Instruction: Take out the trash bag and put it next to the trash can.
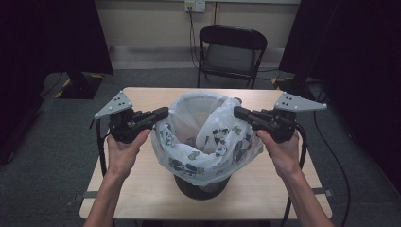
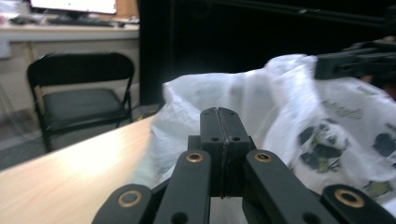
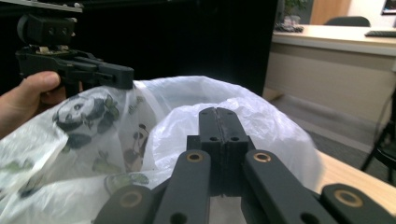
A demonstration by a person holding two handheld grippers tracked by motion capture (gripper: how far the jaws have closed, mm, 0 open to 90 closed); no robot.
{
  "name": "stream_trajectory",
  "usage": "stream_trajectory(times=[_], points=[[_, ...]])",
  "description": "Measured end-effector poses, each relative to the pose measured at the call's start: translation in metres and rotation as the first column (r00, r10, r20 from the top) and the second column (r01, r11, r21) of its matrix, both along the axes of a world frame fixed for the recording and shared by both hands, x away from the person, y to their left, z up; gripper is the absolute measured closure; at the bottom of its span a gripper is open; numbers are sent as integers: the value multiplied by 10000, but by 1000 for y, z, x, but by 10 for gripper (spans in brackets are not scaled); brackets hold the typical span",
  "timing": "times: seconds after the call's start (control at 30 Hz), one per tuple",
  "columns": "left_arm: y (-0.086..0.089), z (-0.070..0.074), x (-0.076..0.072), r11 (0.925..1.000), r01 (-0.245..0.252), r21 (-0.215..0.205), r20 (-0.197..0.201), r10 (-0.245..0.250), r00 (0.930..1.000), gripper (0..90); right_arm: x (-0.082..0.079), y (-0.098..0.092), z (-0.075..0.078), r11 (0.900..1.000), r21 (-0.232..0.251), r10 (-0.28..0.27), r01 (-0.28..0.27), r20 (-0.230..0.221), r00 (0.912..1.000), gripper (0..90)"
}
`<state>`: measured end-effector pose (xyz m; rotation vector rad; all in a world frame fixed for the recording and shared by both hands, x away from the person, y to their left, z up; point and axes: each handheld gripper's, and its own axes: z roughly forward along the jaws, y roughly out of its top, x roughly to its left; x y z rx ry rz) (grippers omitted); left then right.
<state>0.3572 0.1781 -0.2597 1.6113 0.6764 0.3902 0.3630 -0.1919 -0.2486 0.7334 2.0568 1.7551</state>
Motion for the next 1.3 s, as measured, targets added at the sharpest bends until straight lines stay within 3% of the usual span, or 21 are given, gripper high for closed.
stream_trajectory(times=[0.03, 0.17, 0.23, 0.27, 0.33, 0.4, 0.47, 0.67, 0.83, 0.9, 1.1, 1.17, 1.2, 1.3], points=[[-9, 12, -3, 9996, 254, -109, 199, -252, 9995, 900, -1, 5, 9, 9998, 97, 183, -184, 91, 9998, 900], [-27, 38, -9, 9971, 730, -235, 685, -712, 9951, 900, -6, 16, 33, 9992, 315, 246, -264, 571, 9981, 900], [-32, 43, -10, 9949, 915, -418, 722, -883, 9935, 900, -6, 22, 46, 9968, 590, 500, -547, 792, 9956, 900], [-39, 51, -12, 9893, 1308, -648, 852, -1251, 9885, 900, -7, 26, 51, 9944, 736, 687, -757, 940, 9932, 900], [-46, 54, -14, 9874, 1391, -751, 1000, -1313, 9863, 900, -9, 35, 57, 9879, 896, 1166, -1264, 1072, 9874, 900], [-48, 54, -14, 9865, 1428, -797, 938, -1352, 9864, 900, -10, 41, 56, 9858, 782, 1404, -1488, 1043, 9846, 900], [-49, 52, -13, 9864, 1349, -937, 903, -1265, 9878, 900, -10, 55, 47, 9818, 328, 1842, -1870, 750, 9800, 900], [-46, 51, -9, 9819, 1495, -1165, 751, -1414, 9871, 900, -5, 71, 35, 9718, 117, 2351, -2357, 351, 9713, 900], [-45, 51, -8, 9837, 1400, -1133, 730, -1323, 9885, 900, 1, 87, 32, 9668, 149, 2552, -2553, 99, 9668, 668], [-44, 51, -7, 9848, 1296, -1158, 734, -1216, 9899, 900, 1, 91, 32, 9684, 187, 2489, -2488, -53, 9685, 572], [-41, 52, -10, 9833, 1226, -1346, 768, -1130, 9906, 900, 5, 99, 29, 9891, -116, 1466, -1469, -237, 9889, 458], [-45, 52, -10, 9818, 1462, -1214, 756, -1377, 9876, 900, 7, 101, 29, 9880, 75, 1544, -1542, -333, 9875, 438], [-45, 52, -10, 9818, 1462, -1214, 756, -1377, 9876, 900, 8, 103, 29, 9883, 67, 1528, -1527, -327, 9877, 457], [-46, 50, -10, 9793, 1703, -1096, 748, -1627, 9838, 900, 7, 104, 30, 9817, -8, 1902, -1902, -71, 9817, 807]])
